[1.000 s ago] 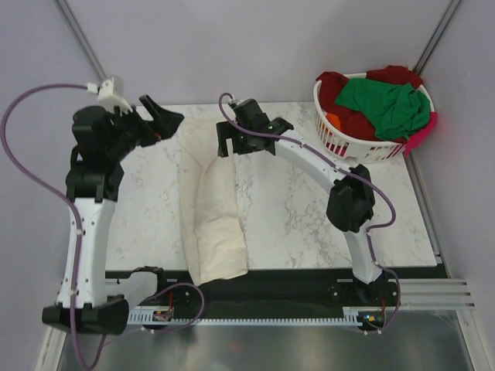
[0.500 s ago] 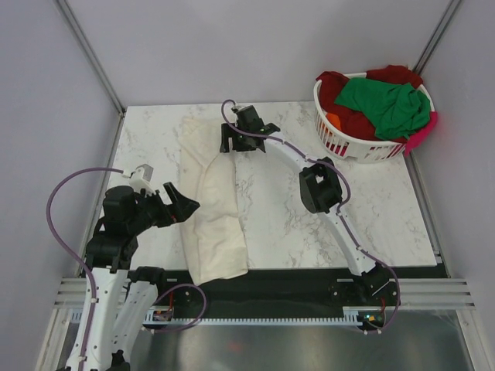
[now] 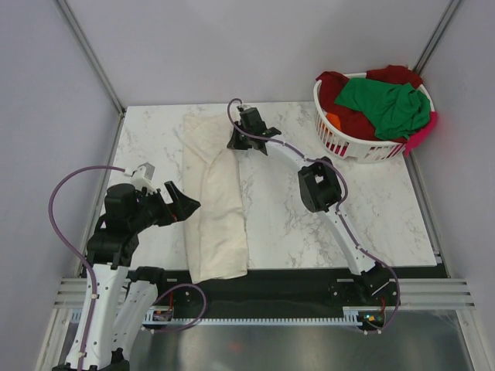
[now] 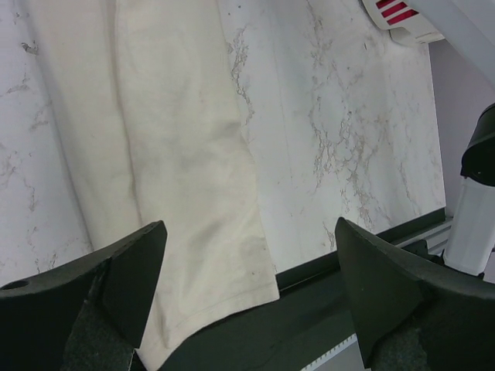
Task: Fold and stack the t-shirts
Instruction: Fold the tshirt
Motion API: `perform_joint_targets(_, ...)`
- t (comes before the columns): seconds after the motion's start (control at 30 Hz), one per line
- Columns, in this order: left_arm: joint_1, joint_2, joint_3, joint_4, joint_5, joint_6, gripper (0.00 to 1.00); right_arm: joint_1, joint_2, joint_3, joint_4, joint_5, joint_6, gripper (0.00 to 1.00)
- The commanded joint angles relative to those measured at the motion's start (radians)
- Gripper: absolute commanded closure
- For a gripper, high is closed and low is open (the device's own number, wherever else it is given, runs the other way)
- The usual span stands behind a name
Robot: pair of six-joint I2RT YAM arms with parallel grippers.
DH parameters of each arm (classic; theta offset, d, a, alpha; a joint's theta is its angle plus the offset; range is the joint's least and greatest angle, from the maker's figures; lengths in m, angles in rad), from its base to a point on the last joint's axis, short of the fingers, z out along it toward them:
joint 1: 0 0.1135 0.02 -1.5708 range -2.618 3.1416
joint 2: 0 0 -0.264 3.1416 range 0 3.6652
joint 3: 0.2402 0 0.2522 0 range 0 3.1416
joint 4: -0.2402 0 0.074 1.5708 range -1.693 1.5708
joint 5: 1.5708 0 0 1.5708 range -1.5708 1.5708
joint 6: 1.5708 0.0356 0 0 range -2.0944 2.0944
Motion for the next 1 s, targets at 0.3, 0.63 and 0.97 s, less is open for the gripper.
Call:
perform_joint_targets(0.3,-0.003,-0.001,0.007,0.023,-0.023,0.002,0.04,-0.217,0.055,0.077,0.034,-0.070,-0.062,0.74)
perform_joint_targets(0.63,-0.002,0.004,0.007,0.023,-0.037,-0.001,0.05,-0.217,-0.119,-0.087,0.055,-0.221,-0.146,0.02)
perform_joint_targets(0.97,-0.003,-0.012,0.006,0.022,-0.059,-0.012,0.05,-0.205,-0.587,-0.823,0.044,-0.120,-0.048,0.02)
